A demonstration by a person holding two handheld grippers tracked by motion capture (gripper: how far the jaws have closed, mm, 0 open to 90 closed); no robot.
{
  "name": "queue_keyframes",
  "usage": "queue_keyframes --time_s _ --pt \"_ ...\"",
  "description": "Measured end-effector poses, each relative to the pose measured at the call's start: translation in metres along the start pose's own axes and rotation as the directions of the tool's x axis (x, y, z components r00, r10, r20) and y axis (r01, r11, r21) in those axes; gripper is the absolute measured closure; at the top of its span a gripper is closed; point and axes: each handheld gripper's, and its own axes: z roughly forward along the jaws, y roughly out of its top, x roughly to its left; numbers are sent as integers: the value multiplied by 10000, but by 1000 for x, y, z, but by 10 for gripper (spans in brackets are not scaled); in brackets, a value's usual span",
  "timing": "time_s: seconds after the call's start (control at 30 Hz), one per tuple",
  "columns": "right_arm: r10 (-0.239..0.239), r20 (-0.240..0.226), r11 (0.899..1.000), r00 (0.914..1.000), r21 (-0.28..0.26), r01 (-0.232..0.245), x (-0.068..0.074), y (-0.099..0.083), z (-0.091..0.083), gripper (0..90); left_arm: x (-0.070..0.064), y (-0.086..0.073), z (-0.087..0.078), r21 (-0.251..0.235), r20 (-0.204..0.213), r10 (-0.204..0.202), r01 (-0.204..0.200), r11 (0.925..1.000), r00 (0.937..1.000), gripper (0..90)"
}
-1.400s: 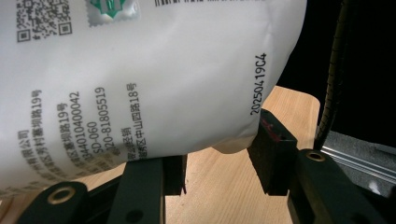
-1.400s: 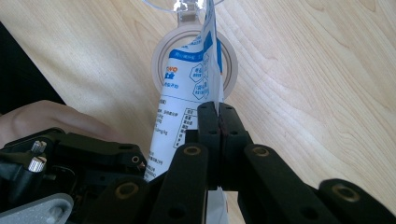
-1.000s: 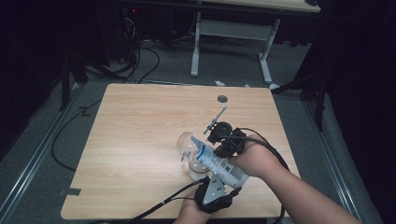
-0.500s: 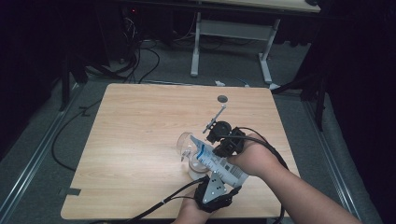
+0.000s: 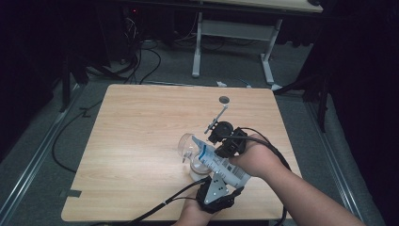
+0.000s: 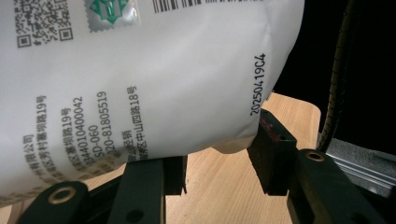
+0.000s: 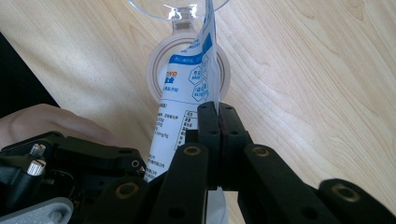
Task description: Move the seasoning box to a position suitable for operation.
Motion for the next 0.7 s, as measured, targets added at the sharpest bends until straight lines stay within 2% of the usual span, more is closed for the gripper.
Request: queue_keyframes --time_s 0.7 --pt "37 28 10000 10000 -49 -37 -2 -1 0 900 0 1 2 -9 17 43 -43 10000 10000 606"
